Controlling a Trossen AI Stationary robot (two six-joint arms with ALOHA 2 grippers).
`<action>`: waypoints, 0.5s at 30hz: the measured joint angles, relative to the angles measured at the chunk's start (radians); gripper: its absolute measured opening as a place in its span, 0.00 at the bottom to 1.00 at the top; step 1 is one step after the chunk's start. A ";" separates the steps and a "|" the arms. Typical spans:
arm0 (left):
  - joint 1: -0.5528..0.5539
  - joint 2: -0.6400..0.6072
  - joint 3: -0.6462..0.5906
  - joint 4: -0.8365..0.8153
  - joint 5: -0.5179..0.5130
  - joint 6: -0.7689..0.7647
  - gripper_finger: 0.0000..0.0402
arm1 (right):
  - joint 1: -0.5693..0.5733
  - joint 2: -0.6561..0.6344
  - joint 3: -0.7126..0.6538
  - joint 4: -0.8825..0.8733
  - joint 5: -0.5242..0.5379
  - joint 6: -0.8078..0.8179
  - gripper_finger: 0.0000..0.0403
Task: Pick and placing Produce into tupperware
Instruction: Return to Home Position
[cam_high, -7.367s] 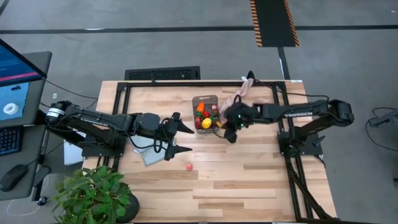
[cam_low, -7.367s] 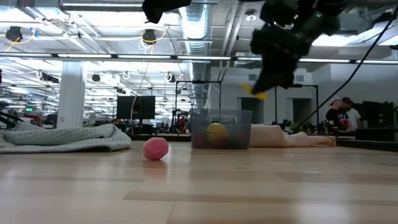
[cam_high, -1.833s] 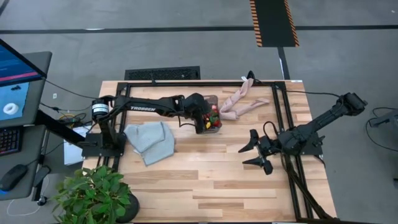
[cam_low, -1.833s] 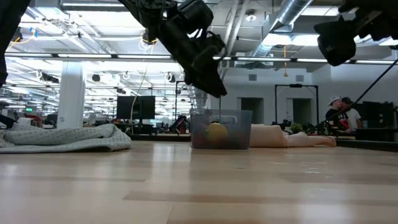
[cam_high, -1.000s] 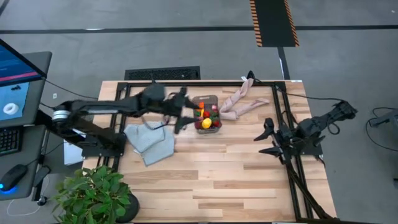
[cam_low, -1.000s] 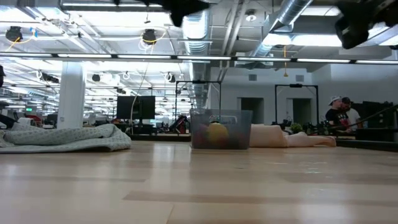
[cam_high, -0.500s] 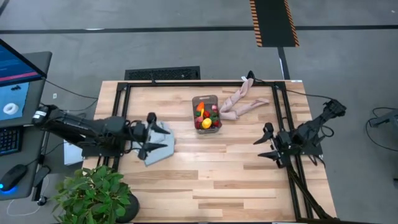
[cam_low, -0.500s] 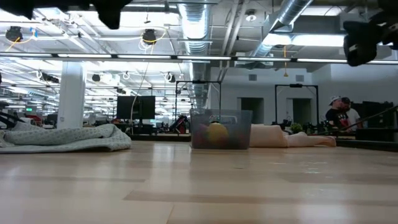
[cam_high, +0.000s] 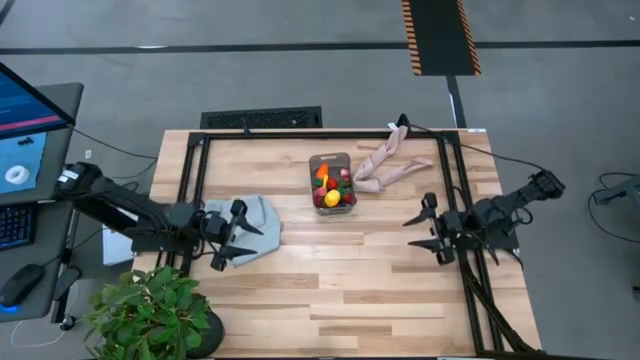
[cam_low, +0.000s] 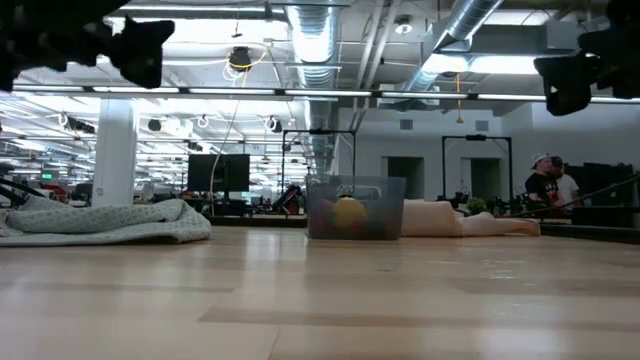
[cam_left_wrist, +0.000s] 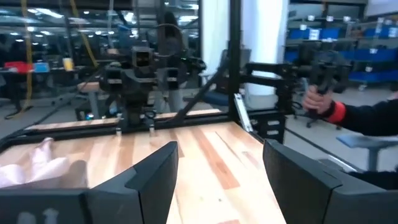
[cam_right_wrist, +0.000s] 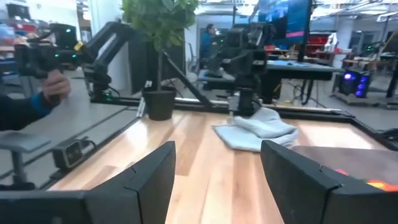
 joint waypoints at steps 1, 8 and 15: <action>-0.003 0.000 -0.014 0.012 0.009 0.000 0.56 | -0.017 -0.003 0.000 0.000 -0.009 -0.004 0.65; -0.016 -0.005 -0.064 0.013 0.066 -0.002 0.56 | -0.140 -0.034 0.000 -0.023 -0.177 0.000 0.65; -0.015 -0.034 -0.065 0.000 0.083 0.031 0.56 | -0.245 -0.033 0.000 0.005 -0.283 -0.004 0.65</action>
